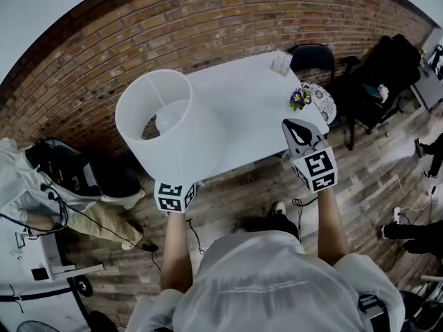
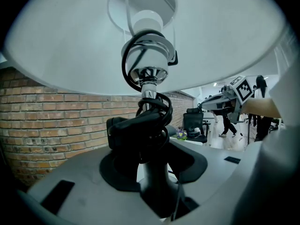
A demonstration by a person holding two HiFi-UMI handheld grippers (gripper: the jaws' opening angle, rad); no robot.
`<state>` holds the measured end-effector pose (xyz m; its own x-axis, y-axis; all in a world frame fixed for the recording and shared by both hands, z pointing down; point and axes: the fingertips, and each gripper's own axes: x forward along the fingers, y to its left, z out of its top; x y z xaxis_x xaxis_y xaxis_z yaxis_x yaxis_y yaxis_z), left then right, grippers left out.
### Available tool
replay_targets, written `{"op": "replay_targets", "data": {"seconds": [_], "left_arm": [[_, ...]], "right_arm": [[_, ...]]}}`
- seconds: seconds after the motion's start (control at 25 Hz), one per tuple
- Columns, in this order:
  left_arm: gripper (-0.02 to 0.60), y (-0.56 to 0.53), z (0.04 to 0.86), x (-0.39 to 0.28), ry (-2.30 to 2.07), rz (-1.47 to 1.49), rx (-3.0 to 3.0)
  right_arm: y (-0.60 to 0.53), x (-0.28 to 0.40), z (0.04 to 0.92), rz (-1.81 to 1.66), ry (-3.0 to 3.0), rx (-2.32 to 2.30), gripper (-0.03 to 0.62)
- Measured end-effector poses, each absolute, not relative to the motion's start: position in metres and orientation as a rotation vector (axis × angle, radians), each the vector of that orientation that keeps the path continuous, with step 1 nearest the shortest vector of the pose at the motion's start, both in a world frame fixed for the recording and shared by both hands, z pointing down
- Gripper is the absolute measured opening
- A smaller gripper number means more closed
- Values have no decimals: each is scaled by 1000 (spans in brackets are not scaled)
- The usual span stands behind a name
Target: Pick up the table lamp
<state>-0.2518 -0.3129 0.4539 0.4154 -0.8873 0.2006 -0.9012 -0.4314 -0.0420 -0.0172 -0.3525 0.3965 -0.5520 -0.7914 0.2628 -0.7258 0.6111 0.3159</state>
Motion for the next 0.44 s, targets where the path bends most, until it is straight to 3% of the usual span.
{"op": "replay_targets", "data": {"seconds": [0.44], "left_arm": [[161, -321, 432, -254, -1679, 289, 2577]], "right_arm": [[-356, -19, 379, -314, -2509, 1178, 11]]}}
